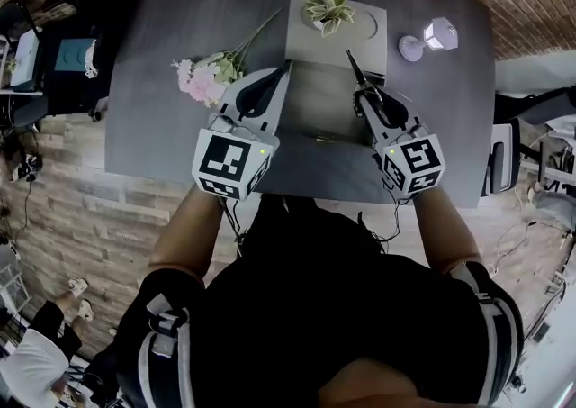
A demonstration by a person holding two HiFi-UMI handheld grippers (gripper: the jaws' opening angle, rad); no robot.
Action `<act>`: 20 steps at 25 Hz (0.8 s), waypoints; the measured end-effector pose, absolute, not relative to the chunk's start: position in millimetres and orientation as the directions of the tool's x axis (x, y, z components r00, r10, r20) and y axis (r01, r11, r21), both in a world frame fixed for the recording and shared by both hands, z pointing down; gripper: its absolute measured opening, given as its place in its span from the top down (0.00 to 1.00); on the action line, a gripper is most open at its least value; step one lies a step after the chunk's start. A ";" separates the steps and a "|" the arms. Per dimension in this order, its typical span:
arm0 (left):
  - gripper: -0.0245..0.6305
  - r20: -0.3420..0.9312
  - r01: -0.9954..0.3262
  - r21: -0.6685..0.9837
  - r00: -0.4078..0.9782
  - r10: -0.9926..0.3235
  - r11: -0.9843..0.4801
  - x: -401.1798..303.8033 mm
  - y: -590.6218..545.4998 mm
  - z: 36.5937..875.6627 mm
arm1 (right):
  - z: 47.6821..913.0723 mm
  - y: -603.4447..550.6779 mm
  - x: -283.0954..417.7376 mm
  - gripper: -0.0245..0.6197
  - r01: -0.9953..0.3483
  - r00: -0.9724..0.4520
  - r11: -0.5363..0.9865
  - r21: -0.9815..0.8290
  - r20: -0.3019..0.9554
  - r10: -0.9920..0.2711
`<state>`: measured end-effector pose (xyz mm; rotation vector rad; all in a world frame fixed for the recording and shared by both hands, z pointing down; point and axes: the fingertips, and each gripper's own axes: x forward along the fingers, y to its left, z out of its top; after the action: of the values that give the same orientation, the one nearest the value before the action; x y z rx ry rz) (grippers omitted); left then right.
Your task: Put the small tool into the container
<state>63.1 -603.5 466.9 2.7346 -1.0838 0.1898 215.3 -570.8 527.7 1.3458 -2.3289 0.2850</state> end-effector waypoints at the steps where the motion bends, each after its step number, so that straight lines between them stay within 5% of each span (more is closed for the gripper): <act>1: 0.95 0.193 -0.688 0.140 0.724 -0.662 -0.712 64.7 -605.5 471.7 | 534.6 -571.8 213.3 0.82 -0.854 -0.438 0.519 0.045 0.477 -0.762; 20: 0.95 0.261 -0.693 0.228 0.720 -0.643 -0.684 73.9 -613.7 528.2 | 612.6 -585.6 177.3 0.82 -0.704 -0.412 0.683 0.193 0.673 -0.615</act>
<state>73.9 -613.7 528.2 2.6169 -1.0457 0.2290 177.3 -585.6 612.6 1.0077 -2.1472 0.1539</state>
